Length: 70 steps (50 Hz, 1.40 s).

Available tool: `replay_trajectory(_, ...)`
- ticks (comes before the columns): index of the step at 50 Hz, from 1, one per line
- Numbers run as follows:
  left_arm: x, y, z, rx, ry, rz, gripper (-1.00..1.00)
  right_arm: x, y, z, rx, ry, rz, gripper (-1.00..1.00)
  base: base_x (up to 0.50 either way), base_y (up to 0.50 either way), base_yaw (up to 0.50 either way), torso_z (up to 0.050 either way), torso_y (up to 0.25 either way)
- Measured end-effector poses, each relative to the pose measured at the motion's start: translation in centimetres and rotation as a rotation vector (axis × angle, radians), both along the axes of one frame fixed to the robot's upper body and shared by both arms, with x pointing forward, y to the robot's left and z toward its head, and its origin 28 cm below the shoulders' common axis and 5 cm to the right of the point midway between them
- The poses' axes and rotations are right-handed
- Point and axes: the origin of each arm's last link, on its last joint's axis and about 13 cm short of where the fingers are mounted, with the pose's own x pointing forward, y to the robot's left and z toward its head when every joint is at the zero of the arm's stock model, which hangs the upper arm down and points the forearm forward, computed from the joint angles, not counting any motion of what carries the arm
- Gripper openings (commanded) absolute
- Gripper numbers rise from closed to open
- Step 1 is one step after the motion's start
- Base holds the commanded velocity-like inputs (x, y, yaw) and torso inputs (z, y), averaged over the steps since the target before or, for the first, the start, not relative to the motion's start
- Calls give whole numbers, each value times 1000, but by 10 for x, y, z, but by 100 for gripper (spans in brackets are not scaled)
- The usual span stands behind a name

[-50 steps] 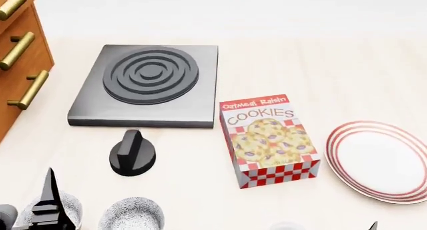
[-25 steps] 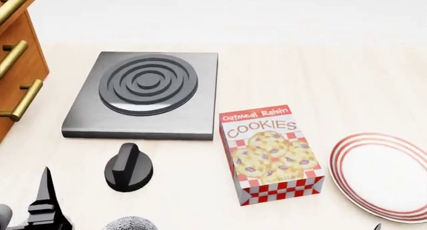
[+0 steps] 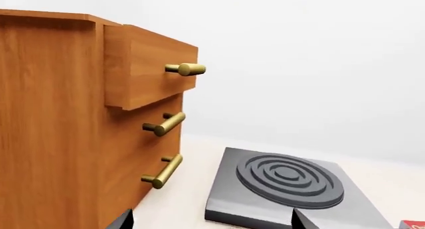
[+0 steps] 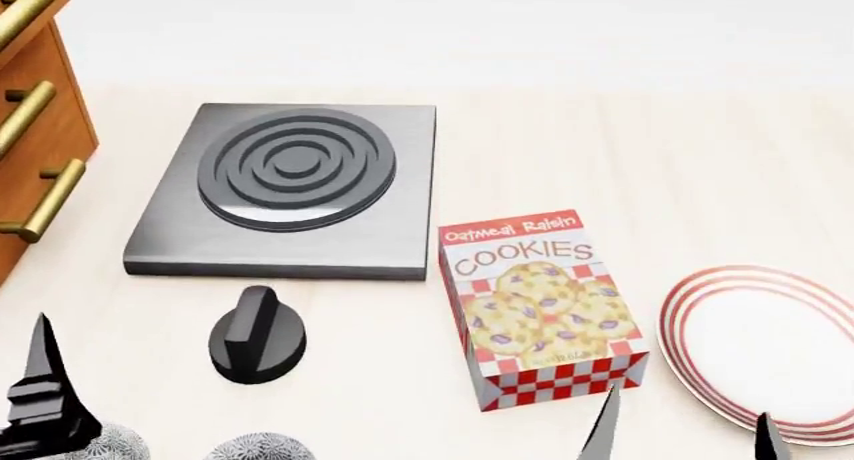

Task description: Pick the akita bowl from table center and place it on the plate.

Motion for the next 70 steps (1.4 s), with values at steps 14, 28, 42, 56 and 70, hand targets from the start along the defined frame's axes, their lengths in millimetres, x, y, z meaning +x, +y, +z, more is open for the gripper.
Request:
replay_trajectory(14,3,20,7,-28,-30,102,100,31,30,17,4,111,318,100,0,0,0,0,0)
replay_trajectory(28,-2,31,15,-51,-68,171,100,82,63,38,167,458,680,100,0,0,0,0,0)
replay_trajectory(42,-5,35,18,-63,-82,192,100,104,74,51,175,609,843,100,0,0,0,0,0)
replay_trajectory(56,-7,35,19,-68,-86,198,100,108,72,42,191,690,859,100,0,0,0,0,0)
replay_trajectory(70,-6,35,19,-69,-86,198,100,106,67,32,203,752,849,100,0,0,0,0,0)
